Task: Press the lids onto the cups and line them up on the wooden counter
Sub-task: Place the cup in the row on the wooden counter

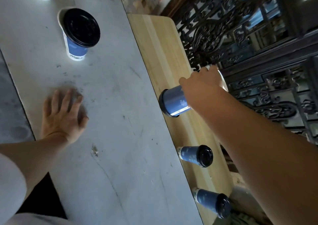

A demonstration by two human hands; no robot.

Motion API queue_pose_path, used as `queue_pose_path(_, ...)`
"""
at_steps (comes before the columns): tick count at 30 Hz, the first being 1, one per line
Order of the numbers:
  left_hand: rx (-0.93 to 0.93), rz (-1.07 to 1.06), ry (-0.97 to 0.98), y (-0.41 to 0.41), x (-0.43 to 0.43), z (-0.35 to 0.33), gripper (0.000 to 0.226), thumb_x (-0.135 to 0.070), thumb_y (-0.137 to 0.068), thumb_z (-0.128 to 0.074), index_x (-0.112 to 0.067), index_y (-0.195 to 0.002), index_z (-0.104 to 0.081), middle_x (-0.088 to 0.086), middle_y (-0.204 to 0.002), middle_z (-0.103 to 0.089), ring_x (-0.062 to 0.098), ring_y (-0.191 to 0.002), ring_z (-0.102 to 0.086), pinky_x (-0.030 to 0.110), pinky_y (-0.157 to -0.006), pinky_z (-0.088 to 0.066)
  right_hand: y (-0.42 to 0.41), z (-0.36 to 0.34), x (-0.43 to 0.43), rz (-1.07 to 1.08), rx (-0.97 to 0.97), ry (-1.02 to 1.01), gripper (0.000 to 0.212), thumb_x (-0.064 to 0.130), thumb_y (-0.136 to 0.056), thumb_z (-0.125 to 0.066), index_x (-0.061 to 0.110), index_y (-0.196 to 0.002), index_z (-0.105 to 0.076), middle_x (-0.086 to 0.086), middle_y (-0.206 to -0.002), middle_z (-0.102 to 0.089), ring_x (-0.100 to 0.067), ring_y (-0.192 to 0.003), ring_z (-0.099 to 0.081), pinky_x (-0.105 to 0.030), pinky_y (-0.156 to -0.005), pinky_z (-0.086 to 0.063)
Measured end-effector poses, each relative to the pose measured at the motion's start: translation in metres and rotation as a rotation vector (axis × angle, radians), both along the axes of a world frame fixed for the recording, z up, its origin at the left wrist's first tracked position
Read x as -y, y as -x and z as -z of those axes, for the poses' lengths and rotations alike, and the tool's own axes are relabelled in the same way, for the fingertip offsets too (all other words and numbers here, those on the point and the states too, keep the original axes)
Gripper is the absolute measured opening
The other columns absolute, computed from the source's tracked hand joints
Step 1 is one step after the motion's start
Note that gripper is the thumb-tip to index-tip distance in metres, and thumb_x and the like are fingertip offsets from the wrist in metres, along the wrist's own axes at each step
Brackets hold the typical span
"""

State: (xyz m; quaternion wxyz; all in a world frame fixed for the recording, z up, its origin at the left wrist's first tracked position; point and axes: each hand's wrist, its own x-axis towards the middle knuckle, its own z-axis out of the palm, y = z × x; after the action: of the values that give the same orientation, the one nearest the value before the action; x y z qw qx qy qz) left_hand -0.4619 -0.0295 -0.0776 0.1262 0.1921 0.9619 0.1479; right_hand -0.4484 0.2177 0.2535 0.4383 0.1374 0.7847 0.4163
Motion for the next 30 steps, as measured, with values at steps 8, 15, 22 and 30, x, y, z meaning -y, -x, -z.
queue_pose_path(8,-0.012,0.004,-0.006,-0.001,-0.001,-0.003,0.074,-0.053,-0.082,-0.036,-0.021,-0.148,-0.042,0.014,-0.16,-0.033,0.043,-0.149,-0.017,0.042,-0.12,0.01,0.006,0.008,0.012,0.081,-0.002,0.061,0.059,0.036,-0.086,-0.064,0.024,-0.141,-0.045,-0.008,-0.135,-0.053,-0.035,-0.127,-0.048,-0.047,-0.107,-0.037)
queue_pose_path(15,-0.018,0.003,0.004,-0.001,0.0,0.0,0.073,-0.054,-0.084,-0.034,-0.021,-0.148,-0.043,0.014,-0.16,-0.032,0.043,-0.149,-0.015,0.042,-0.12,0.01,0.005,0.005,0.017,0.093,0.029,0.121,0.06,0.032,-0.088,-0.064,0.026,-0.144,-0.044,-0.006,-0.131,-0.055,-0.033,-0.124,-0.053,-0.045,-0.102,-0.041)
queue_pose_path(22,-0.028,0.004,0.005,-0.001,0.0,0.001,0.074,-0.054,-0.083,-0.037,-0.02,-0.149,-0.043,0.013,-0.161,-0.031,0.043,-0.149,-0.015,0.042,-0.12,0.011,-0.004,-0.01,0.012,0.087,0.087,0.084,0.061,0.032,-0.092,-0.056,0.025,-0.149,-0.035,-0.007,-0.136,-0.053,-0.033,-0.125,-0.053,-0.045,-0.1,-0.042)
queue_pose_path(30,-0.033,0.014,0.002,0.0,0.0,0.002,0.074,-0.052,-0.083,-0.045,-0.02,-0.149,-0.042,0.015,-0.16,-0.03,0.043,-0.149,-0.014,0.043,-0.121,0.01,-0.01,-0.006,0.008,0.075,0.076,0.081,0.061,0.031,-0.091,-0.058,0.026,-0.148,-0.035,-0.006,-0.133,-0.054,-0.032,-0.123,-0.055,-0.044,-0.1,-0.041)
